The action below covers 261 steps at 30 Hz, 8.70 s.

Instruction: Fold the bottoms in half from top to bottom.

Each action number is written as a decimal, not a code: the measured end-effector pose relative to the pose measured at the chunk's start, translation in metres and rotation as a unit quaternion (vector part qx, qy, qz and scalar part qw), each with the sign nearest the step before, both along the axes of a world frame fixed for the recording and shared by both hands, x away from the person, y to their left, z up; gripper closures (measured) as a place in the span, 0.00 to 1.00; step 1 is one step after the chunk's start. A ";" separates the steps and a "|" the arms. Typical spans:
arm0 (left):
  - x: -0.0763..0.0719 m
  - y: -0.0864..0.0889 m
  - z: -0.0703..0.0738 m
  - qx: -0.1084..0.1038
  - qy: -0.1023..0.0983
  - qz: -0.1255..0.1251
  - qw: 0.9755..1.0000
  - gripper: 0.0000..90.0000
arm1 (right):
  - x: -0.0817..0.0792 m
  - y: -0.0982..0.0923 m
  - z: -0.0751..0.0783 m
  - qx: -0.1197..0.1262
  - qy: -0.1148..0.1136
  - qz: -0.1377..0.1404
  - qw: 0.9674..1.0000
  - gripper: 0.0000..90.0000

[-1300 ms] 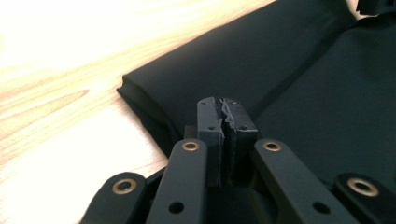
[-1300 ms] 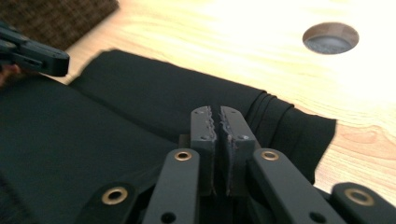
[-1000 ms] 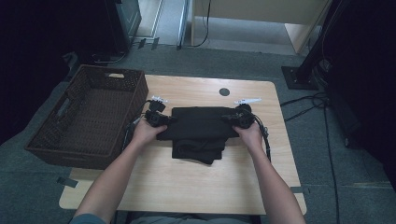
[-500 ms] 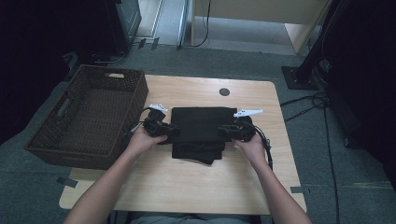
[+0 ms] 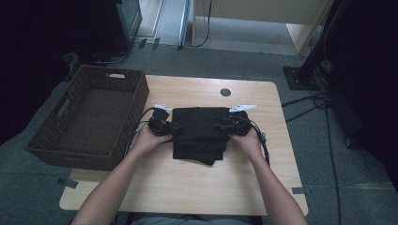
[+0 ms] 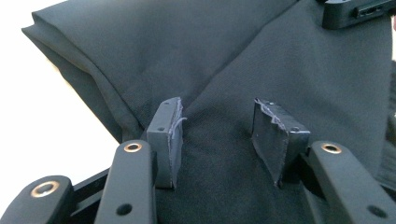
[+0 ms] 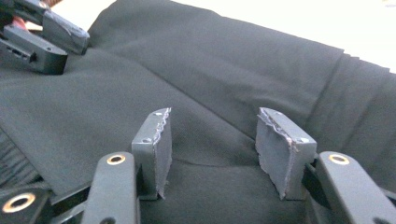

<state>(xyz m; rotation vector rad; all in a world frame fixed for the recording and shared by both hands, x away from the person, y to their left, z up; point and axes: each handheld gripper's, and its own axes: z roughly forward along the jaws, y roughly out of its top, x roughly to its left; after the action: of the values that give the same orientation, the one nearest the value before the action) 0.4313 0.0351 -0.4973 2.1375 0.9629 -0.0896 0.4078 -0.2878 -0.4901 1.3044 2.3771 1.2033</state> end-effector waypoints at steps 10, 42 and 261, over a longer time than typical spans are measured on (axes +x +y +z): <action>-0.012 0.002 0.003 0.016 -0.032 -0.009 0.999 1.00 | -0.009 0.006 -0.006 -0.008 0.019 0.021 1.000 0.95; -0.110 0.013 0.028 -0.031 -0.036 -0.005 0.999 1.00 | -0.126 -0.005 0.031 0.060 -0.034 -0.027 0.997 0.84; -0.058 -0.047 0.036 0.026 -0.092 -0.060 0.994 0.88 | -0.082 0.074 -0.022 0.010 -0.052 -0.095 0.994 0.70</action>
<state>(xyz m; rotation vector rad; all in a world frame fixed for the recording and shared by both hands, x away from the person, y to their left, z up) 0.3731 -0.0122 -0.4616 2.2054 0.7376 0.0739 0.3262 -0.2136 -0.5124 1.4015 2.1208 1.2088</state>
